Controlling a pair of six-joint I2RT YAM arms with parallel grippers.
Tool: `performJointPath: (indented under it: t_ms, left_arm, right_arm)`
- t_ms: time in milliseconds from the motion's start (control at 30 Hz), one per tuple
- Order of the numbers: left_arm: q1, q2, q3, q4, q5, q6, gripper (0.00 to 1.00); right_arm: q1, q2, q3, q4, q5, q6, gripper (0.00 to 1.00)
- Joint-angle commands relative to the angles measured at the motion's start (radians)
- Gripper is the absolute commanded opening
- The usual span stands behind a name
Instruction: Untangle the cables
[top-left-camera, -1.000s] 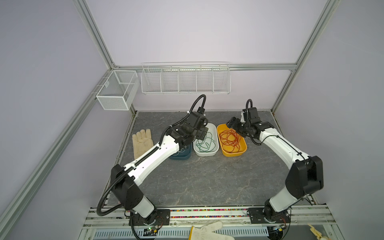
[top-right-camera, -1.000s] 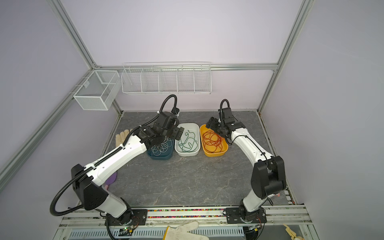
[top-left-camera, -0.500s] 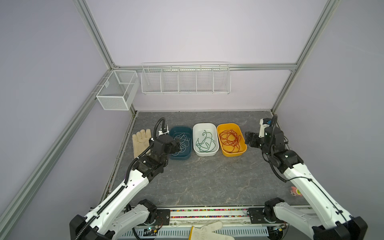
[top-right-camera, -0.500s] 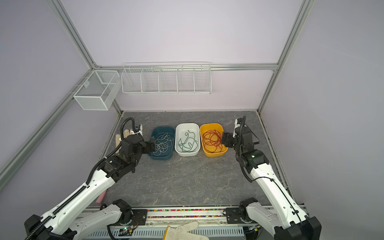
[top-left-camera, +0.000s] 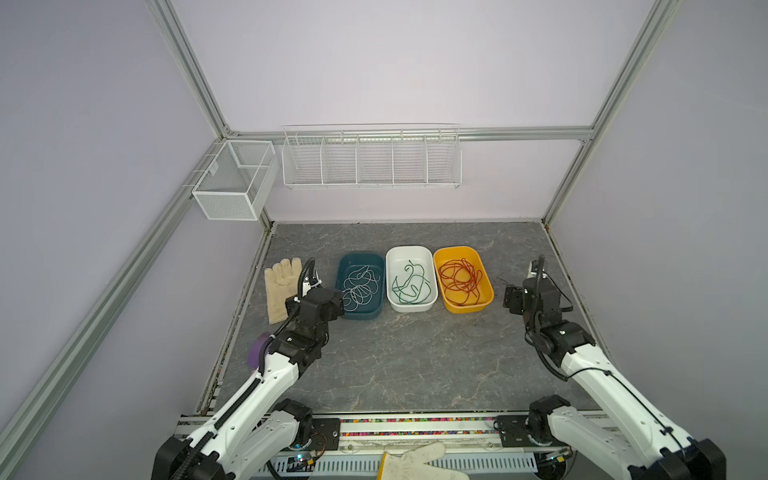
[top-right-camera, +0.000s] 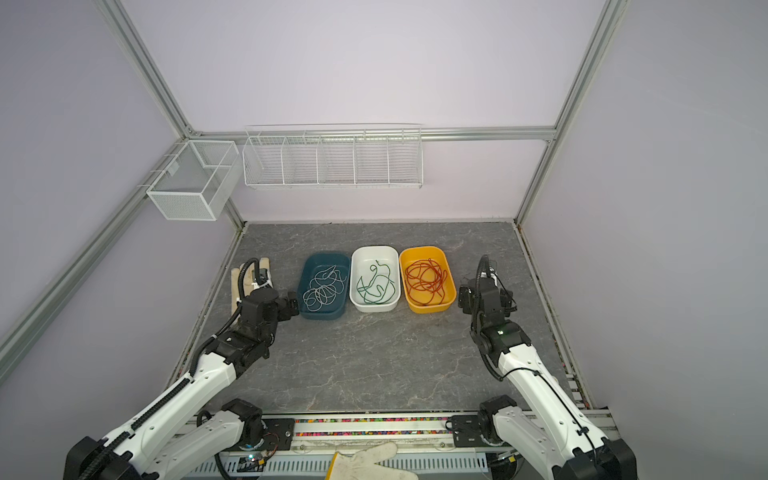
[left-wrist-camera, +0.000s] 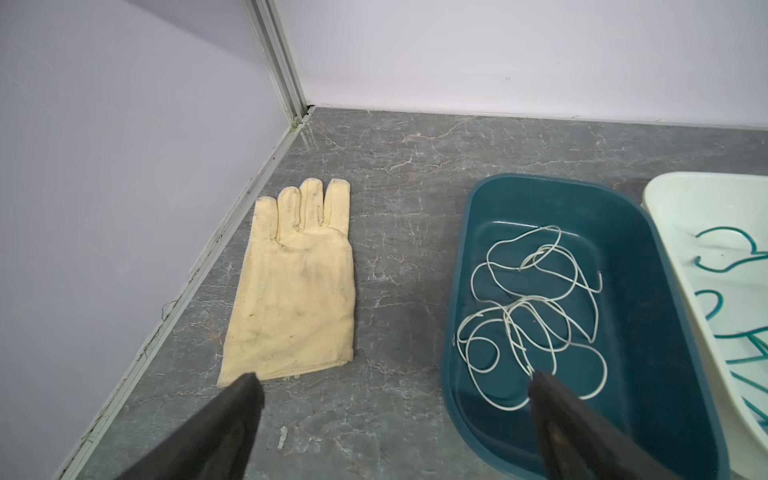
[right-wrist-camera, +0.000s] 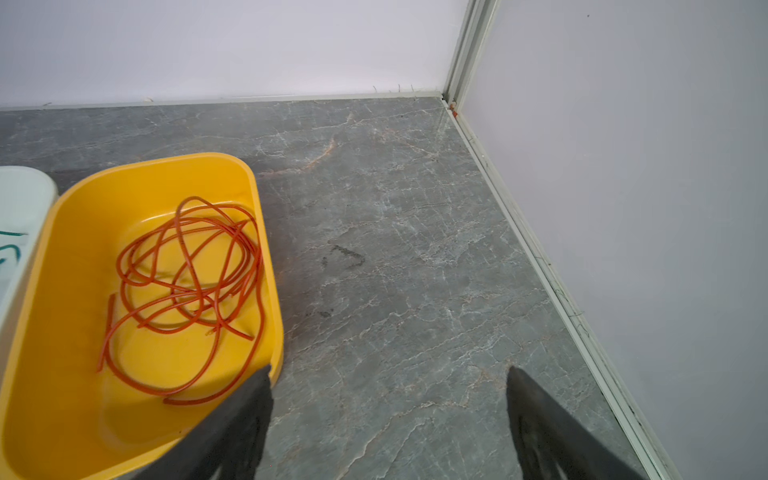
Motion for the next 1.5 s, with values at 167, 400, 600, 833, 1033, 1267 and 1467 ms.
performJointPath:
  t_ms: [167, 400, 600, 833, 1033, 1267, 1467]
  left_arm:
    - [0.021, -0.033, -0.045, 0.08, -0.014, 0.014, 0.99]
    - [0.078, -0.022, -0.076, 0.125, -0.009, -0.001, 0.99]
    - [0.14, 0.025, -0.083, 0.176, -0.007, -0.007, 0.99]
    - [0.2, 0.088, -0.115, 0.289, -0.017, 0.047, 0.99]
    - [0.25, 0.155, -0.125, 0.365, 0.063, 0.069, 0.99]
    - [0.284, 0.234, -0.154, 0.514, 0.071, 0.092, 0.99]
    - [0.29, 0.327, -0.176, 0.678, 0.1, 0.101, 0.99]
  right_arm:
    - [-0.072, -0.034, -0.062, 0.111, -0.003, 0.004, 0.89]
    - [-0.153, 0.016, -0.108, 0.211, -0.098, -0.013, 0.89]
    - [-0.188, 0.08, -0.134, 0.309, -0.157, -0.063, 0.89]
    - [-0.213, 0.127, -0.15, 0.398, -0.184, -0.078, 0.89]
    - [-0.226, 0.121, -0.166, 0.446, -0.206, -0.074, 0.89]
    - [-0.234, 0.122, -0.185, 0.487, -0.232, -0.069, 0.89]
    - [-0.24, 0.112, -0.195, 0.512, -0.239, -0.071, 0.89]
